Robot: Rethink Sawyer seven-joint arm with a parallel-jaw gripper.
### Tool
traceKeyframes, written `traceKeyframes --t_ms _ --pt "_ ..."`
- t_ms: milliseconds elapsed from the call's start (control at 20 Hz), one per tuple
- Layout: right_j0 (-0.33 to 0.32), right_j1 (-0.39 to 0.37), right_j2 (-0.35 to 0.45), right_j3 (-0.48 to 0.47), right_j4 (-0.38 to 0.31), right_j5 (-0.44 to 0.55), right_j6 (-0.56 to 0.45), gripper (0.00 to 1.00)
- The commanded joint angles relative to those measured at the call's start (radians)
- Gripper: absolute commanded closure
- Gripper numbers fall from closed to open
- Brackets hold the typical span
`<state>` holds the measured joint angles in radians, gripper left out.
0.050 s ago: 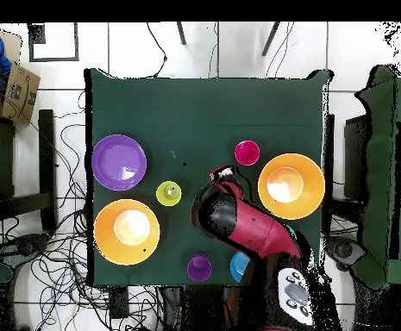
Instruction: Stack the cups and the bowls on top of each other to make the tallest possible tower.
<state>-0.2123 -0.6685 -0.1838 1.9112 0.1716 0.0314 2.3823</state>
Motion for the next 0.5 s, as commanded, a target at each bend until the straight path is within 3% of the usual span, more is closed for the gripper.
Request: traceKeyframes --t_ms 50,500 --pt "-0.006 0.033 0.144 0.114 -0.105 -0.049 0.063 0.0" --pt "0.009 0.009 0.136 0.198 -0.15 -0.059 0.088 0.0"
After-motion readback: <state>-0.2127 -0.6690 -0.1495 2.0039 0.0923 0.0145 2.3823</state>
